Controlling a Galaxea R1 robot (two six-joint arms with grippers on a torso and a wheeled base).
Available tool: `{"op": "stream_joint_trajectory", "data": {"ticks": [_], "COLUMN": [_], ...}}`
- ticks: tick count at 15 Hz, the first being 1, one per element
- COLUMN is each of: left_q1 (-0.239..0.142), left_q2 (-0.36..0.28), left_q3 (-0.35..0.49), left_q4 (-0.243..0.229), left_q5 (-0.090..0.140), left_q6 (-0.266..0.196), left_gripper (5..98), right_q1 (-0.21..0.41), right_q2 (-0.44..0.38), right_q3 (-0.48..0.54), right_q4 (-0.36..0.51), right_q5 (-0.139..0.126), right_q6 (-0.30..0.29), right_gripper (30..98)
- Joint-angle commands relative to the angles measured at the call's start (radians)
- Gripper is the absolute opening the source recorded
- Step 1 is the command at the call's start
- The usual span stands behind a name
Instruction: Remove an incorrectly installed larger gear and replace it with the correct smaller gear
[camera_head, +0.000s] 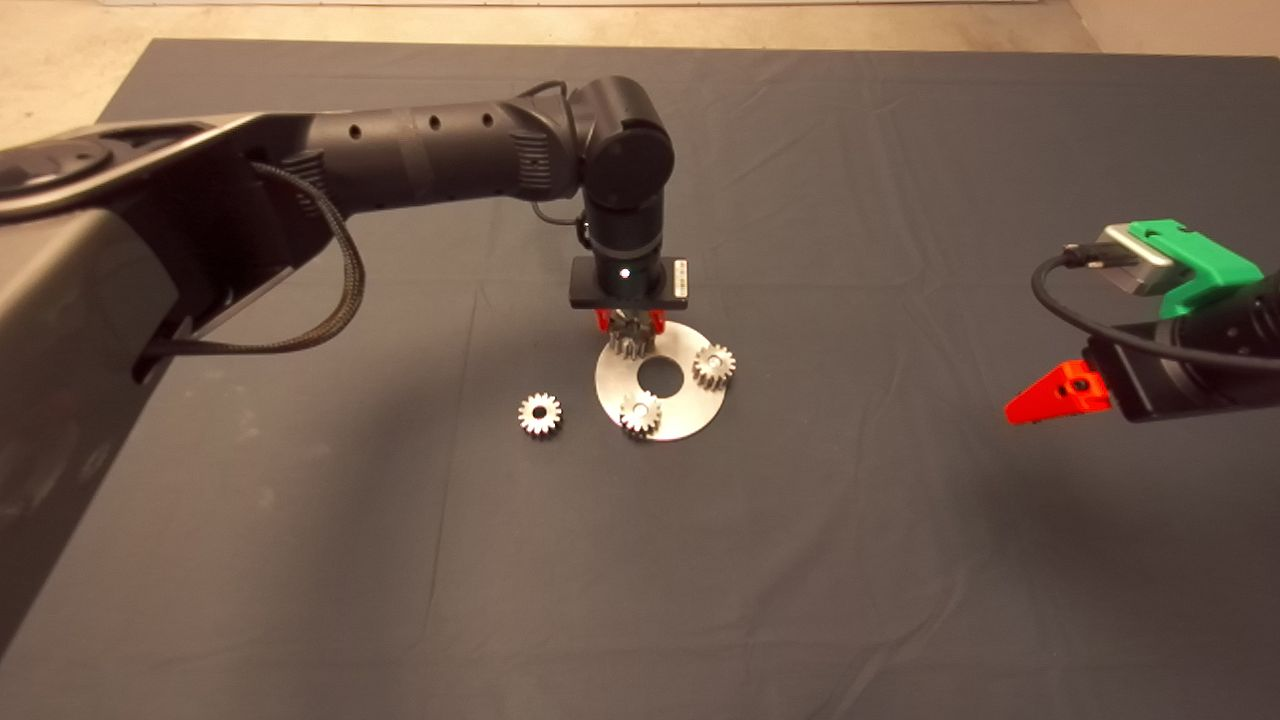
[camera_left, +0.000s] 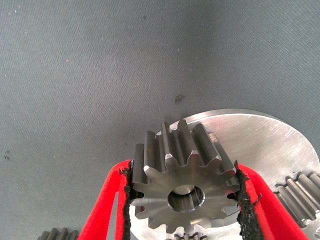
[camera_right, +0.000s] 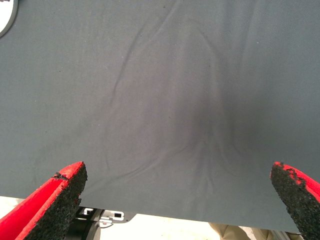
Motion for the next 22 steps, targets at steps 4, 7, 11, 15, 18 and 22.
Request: {"op": "stream_joint_trajectory", "data": {"ticks": [4, 7, 11, 15, 18, 22], "left_q1": [-0.161, -0.231, -0.241, -0.144, -0.106, -0.050], "left_q2": [0.003, 0.004, -0.002, -0.135, -0.232, -0.332], "left_q3": [0.061, 0.069, 0.090, 0.145, 0.184, 0.188], "left_q4": [-0.182, -0.230, -0.241, -0.192, -0.111, -0.060], "left_q5": [0.073, 0.073, 0.076, 0.100, 0.096, 0.088], "left_q6": [0.012, 0.013, 0.007, 0.013, 0.023, 0.098], "left_gripper": [36.6, 36.2, 36.1, 36.0, 35.6, 35.5], "right_q1": [0.019, 0.019, 0.019, 0.019, 0.019, 0.019], "right_q2": [0.002, -0.001, -0.003, -0.012, -0.009, -0.009], "right_q3": [0.000, 0.000, -0.002, 0.001, 0.001, 0.004], "right_q4": [0.024, 0.024, 0.023, 0.024, 0.024, 0.025], "right_q5": [-0.015, -0.015, -0.015, -0.015, -0.015, -0.015], "right_q6": [-0.003, -0.003, -0.003, -0.004, -0.003, -0.003], "right_gripper": [97.1, 97.1, 97.1, 97.1, 97.1, 97.1]}}
